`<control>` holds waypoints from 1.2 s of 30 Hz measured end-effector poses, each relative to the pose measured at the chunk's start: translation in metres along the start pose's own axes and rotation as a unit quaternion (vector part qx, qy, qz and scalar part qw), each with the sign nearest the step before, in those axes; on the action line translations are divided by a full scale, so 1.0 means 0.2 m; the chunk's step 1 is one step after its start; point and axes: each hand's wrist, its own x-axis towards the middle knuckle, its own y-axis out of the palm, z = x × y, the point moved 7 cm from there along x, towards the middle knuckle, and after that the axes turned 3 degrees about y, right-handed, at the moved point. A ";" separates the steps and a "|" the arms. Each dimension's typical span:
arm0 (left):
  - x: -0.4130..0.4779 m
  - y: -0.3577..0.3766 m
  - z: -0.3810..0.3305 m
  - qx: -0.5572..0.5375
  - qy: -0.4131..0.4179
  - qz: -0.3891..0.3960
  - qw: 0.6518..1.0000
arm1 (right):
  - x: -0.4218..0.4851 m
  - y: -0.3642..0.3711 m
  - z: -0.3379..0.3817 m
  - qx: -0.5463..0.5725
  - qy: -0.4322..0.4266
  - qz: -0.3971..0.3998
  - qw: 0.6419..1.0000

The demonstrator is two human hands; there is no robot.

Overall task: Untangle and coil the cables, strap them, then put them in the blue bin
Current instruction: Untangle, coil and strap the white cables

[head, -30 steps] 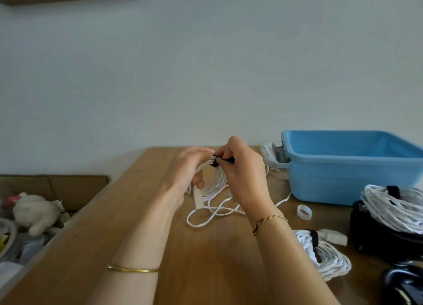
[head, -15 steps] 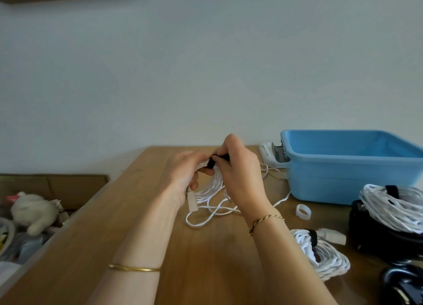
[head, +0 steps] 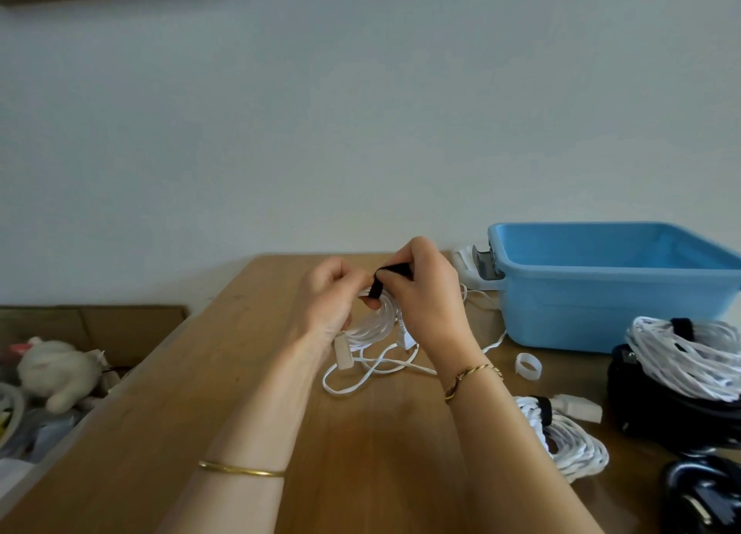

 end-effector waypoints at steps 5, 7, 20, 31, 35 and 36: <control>0.01 0.00 -0.02 0.014 0.028 0.015 0.999 | 0.01 0.03 -0.02 0.041 0.028 0.029 0.998; 0.01 0.00 -0.01 0.007 0.029 0.029 0.999 | 0.01 0.05 -0.04 0.057 0.051 0.044 0.996; 0.00 0.02 -0.02 -0.015 0.043 0.106 0.993 | 0.01 0.11 -0.07 0.152 0.113 0.101 0.977; 0.00 0.05 -0.04 0.036 0.083 0.135 0.987 | 0.01 0.07 -0.18 0.183 0.202 0.077 0.959; 0.01 0.04 -0.05 0.019 0.102 0.137 0.985 | 0.02 0.06 -0.16 0.151 0.181 0.050 0.971; 0.01 0.04 -0.05 0.019 0.110 0.143 0.984 | 0.02 0.06 -0.15 0.131 0.168 0.046 0.976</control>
